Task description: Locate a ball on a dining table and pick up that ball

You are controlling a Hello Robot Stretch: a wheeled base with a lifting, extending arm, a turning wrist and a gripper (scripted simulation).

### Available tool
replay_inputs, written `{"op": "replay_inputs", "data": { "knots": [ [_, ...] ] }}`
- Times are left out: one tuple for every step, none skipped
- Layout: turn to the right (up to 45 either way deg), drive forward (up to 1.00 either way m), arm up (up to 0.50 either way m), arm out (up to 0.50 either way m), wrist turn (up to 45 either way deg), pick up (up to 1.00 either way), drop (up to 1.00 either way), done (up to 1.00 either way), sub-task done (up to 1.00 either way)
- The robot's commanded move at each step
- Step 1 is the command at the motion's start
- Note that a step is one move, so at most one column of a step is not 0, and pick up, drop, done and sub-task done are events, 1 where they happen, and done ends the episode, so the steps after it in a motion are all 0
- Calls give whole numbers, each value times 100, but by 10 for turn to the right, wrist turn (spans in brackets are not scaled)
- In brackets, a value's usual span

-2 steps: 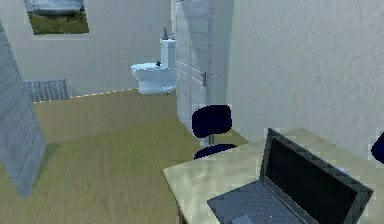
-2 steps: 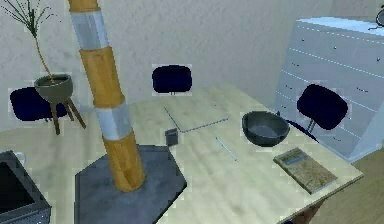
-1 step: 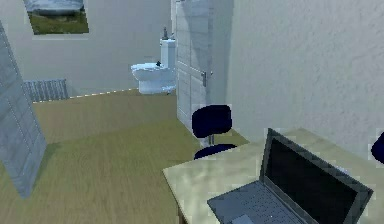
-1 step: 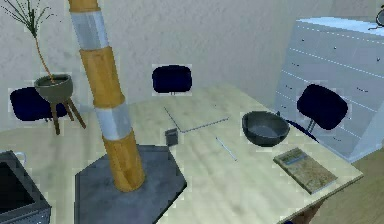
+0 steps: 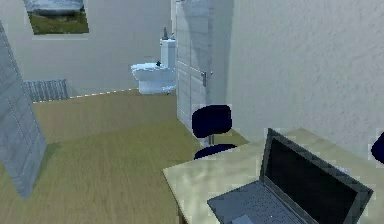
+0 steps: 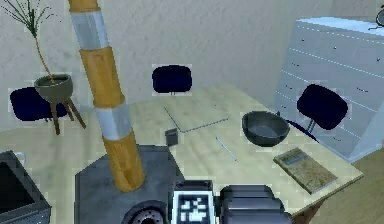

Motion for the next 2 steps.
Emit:
{"op": "replay_inputs", "data": {
  "knots": [
    [0,0,0,44,0,0,0,0,0],
    [0,0,0,0,450,0,0,0,0]
  ]
}}
